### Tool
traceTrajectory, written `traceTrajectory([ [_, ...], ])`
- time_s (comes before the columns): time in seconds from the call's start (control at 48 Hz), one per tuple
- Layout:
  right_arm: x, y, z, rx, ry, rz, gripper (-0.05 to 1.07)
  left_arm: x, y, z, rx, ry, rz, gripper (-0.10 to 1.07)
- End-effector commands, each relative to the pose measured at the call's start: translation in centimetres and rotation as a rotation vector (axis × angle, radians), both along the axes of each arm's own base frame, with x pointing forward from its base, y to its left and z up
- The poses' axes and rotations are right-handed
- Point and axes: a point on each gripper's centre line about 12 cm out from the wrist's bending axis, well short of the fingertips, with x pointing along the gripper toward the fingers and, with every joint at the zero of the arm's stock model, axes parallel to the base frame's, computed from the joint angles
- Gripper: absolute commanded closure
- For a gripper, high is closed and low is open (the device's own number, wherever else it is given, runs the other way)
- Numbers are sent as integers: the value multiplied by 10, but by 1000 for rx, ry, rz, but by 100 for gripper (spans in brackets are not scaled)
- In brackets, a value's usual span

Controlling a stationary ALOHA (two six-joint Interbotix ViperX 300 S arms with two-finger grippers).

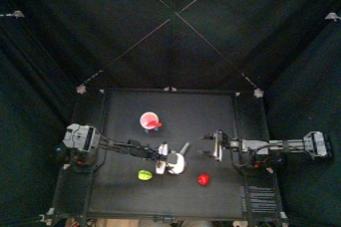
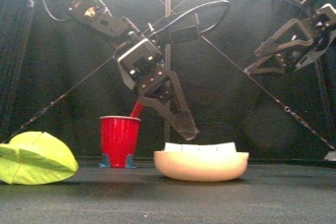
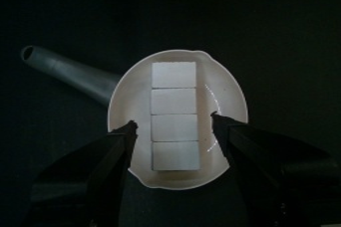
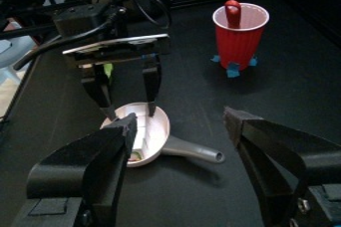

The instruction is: Grab sushi roll

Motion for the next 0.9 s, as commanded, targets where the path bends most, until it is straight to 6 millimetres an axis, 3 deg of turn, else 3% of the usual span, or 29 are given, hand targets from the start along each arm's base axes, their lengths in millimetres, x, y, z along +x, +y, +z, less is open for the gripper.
traceTrajectory([
  [0.0, 2, -1, 4, 1, -14, -3, 3, 9, 1, 10, -3, -35, 3, 3],
  [0.458, 2, -1, 4, 1, -12, -5, 3, 19, 1, -8, 4, 23, 7, 3],
  [0.875, 2, -1, 3, 0, -11, -4, 3, 22, 1, -12, 11, 59, 10, 4],
])
